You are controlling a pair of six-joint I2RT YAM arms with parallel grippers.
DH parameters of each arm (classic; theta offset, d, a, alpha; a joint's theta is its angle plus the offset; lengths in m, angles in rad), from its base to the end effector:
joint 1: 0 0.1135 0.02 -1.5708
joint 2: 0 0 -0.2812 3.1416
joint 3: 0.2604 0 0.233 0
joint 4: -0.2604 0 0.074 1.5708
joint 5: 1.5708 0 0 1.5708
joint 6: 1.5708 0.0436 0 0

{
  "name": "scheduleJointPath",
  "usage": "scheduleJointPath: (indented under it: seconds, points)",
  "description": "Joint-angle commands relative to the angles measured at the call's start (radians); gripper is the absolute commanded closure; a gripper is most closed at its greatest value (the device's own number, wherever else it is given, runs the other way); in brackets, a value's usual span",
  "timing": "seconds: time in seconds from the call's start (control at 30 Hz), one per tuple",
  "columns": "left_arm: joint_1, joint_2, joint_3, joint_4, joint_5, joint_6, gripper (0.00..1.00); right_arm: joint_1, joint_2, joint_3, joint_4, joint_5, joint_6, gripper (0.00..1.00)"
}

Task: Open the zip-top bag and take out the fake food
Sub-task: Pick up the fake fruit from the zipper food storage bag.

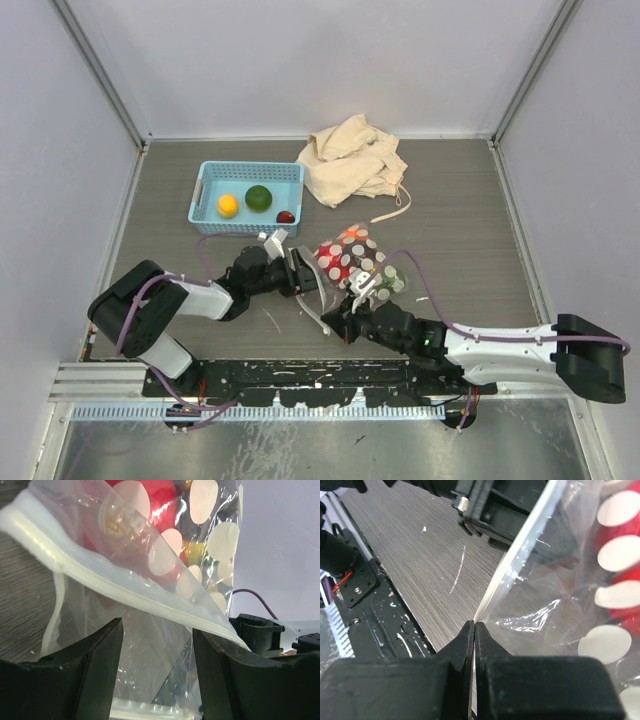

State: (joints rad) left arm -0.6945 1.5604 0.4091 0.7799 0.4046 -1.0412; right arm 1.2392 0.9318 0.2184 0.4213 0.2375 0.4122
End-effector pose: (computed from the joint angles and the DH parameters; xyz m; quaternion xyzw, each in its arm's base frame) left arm 0.1964 -0.1859 0.1721 -0.0278 0.8161 -0.5290 0.2309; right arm 0.0661 0.1605 0.2037 -0.2554 0.7581 0.3710 0.4716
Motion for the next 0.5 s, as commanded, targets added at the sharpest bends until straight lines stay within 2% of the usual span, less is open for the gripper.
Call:
scheduleJointPath:
  seconds: [0.0, 0.23, 0.27, 0.37, 0.47]
  points:
    - [-0.005, 0.002, 0.016, 0.090, -0.024, -0.003, 0.42, 0.024, 0.025, 0.077, 0.120, -0.028, -0.043, 0.99]
    - [-0.005, 0.035, 0.006, 0.130, -0.031, -0.010, 0.41, 0.032, 0.069, 0.120, 0.106, -0.061, -0.056, 0.98]
    - [-0.004, 0.042, 0.007, 0.139, -0.027, -0.013, 0.42, 0.032, 0.069, 0.125, 0.089, -0.057, -0.055, 0.95]
    - [-0.005, 0.056, 0.006, 0.158, -0.022, -0.019, 0.42, 0.032, 0.020, 0.121, 0.041, -0.039, -0.055, 0.75]
    - [-0.005, 0.062, 0.008, 0.163, -0.018, -0.018, 0.42, 0.031, -0.094, 0.104, -0.022, -0.029, -0.068, 0.68]
